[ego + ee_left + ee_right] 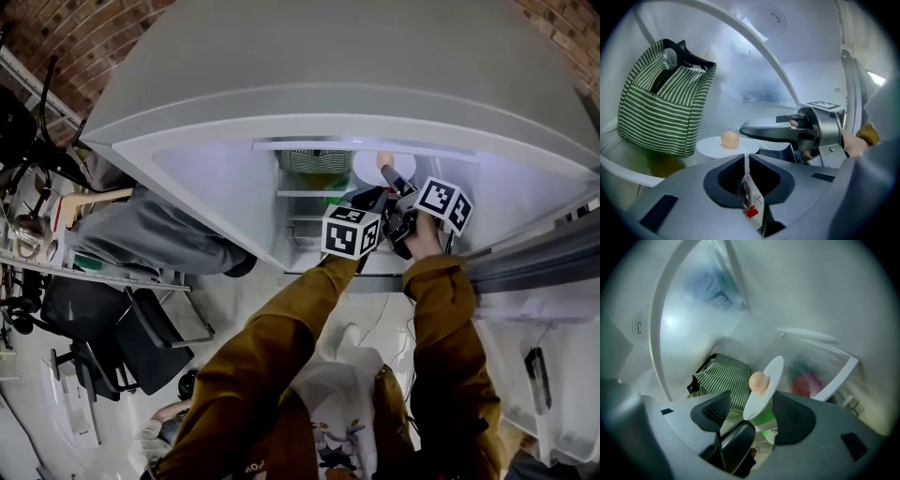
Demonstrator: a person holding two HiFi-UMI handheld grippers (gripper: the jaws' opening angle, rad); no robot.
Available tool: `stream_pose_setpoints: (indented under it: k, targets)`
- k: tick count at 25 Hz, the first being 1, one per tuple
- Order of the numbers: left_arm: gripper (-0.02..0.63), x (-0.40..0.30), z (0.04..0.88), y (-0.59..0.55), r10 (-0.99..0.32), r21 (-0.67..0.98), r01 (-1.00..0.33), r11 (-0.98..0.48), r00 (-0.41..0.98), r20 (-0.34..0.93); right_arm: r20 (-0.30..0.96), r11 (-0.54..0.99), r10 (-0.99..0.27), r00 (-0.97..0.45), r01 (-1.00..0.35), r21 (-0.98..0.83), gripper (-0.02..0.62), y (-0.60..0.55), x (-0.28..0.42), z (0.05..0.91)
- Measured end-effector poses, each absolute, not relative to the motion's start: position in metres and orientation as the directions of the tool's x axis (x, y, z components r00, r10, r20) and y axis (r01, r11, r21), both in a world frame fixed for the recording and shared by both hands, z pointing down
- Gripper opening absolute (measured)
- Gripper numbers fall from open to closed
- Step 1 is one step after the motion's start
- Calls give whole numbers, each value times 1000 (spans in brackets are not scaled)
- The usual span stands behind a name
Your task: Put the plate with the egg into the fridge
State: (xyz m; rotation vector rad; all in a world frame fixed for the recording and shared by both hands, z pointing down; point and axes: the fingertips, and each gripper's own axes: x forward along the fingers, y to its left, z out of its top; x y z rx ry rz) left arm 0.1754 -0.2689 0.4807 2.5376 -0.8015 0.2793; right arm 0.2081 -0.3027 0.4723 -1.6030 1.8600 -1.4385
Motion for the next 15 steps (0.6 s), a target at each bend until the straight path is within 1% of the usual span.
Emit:
stream_pose_setpoints:
  k: [8, 15]
  targets:
    - [13, 186, 486, -273, -476, 359, -579, -732, 812, 337, 357, -108, -862, -360, -558, -823, 264, -298, 210, 470]
    - [14, 182, 492, -286, -484, 344, -592, -728, 800, 353, 357, -82, -817, -453, -521, -850, 264, -291, 198, 472]
